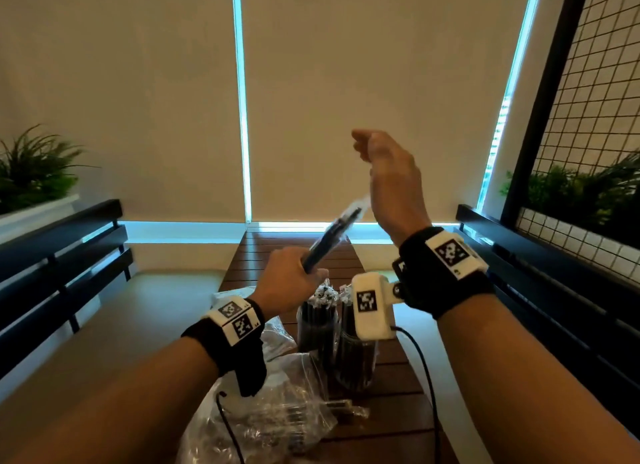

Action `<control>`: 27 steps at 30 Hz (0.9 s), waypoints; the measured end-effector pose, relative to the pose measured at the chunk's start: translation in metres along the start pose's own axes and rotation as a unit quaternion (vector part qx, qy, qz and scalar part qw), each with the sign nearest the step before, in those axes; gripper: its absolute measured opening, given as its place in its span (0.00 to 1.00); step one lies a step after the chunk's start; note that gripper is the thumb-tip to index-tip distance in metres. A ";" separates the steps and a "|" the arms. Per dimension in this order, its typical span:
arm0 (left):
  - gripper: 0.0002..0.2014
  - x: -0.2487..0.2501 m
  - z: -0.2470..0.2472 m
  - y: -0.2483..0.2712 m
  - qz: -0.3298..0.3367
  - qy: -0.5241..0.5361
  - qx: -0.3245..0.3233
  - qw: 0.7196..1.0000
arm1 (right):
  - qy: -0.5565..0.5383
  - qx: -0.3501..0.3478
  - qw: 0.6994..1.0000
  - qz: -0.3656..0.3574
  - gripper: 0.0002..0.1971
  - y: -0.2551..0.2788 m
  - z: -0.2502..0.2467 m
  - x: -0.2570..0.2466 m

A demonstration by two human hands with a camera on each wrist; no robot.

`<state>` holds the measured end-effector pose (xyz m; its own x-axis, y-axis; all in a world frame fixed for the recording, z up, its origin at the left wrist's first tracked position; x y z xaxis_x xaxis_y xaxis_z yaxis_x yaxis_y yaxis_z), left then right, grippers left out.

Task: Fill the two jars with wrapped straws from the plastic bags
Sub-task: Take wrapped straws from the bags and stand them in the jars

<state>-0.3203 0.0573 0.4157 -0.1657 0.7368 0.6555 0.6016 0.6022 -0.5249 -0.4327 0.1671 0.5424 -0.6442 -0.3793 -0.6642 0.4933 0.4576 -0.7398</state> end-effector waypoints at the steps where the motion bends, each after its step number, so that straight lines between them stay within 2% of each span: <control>1: 0.25 0.001 0.004 0.000 0.004 0.000 -0.014 1.000 | 0.065 -0.027 0.997 -0.033 0.26 -0.003 0.003 -0.008; 3: 0.23 0.003 0.010 -0.006 0.008 0.011 -0.008 1.000 | 0.213 -0.164 0.962 -0.048 0.33 0.007 0.024 -0.008; 4: 0.19 0.005 0.013 -0.010 0.011 0.028 -0.005 1.000 | 0.251 -0.237 0.938 -0.021 0.36 0.018 0.036 0.001; 5: 0.14 0.008 0.015 -0.013 0.020 0.039 -0.007 0.999 | 0.253 -0.276 0.927 0.008 0.39 0.028 0.043 0.011; 6: 0.13 0.009 0.017 -0.014 0.025 0.039 -0.012 0.999 | 0.230 -0.286 0.930 0.025 0.40 0.037 0.047 0.021; 9: 0.18 0.007 0.014 -0.014 0.011 0.023 -0.009 1.000 | 0.090 -0.244 0.964 0.049 0.34 0.039 0.037 0.038; 11: 0.21 0.005 0.010 -0.018 -0.011 0.045 0.020 0.999 | 0.029 -0.165 0.985 0.053 0.27 0.034 0.023 0.049; 13: 0.23 0.002 0.010 -0.027 -0.031 0.090 0.060 0.994 | 0.029 -0.082 0.993 0.075 0.18 0.036 0.011 0.073; 14: 0.23 -0.001 0.013 -0.034 -0.044 0.110 0.075 0.990 | 0.054 -0.059 0.992 0.102 0.14 0.040 0.007 0.092; 15: 0.23 -0.004 0.018 -0.040 -0.053 0.130 0.089 0.986 | 0.090 -0.052 0.986 0.132 0.15 0.046 0.002 0.114; 17: 0.21 -0.011 0.027 -0.050 -0.066 0.171 0.109 0.977 | 0.157 -0.083 0.967 0.184 0.26 0.062 -0.003 0.158; 20: 0.21 -0.023 0.051 -0.064 -0.082 0.210 0.102 0.969 | 0.216 -0.144 0.935 0.242 0.47 0.094 -0.008 0.216; 24: 0.24 -0.040 0.089 -0.075 -0.093 0.222 0.089 0.966 | 0.203 -0.184 0.914 0.299 0.76 0.126 -0.005 0.265; 27: 0.25 -0.055 0.115 -0.081 -0.088 0.230 0.076 0.966 | 0.166 -0.170 0.906 0.349 0.83 0.140 0.001 0.292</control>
<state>-0.4496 0.0032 0.3593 0.1303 0.4260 0.8953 0.4675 0.7699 -0.4344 -0.5513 0.1195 0.2445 -0.4129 0.3364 -0.8464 0.6761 0.7359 -0.0373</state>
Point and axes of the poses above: each hand's wrist, its own y-axis away from the middle knuckle, its own z-axis out of the palm, x = y × z, the point moved 3 cm from there along -y, towards the middle knuckle, and after that the axes turned 2 degrees about z, right-handed, at the moved point
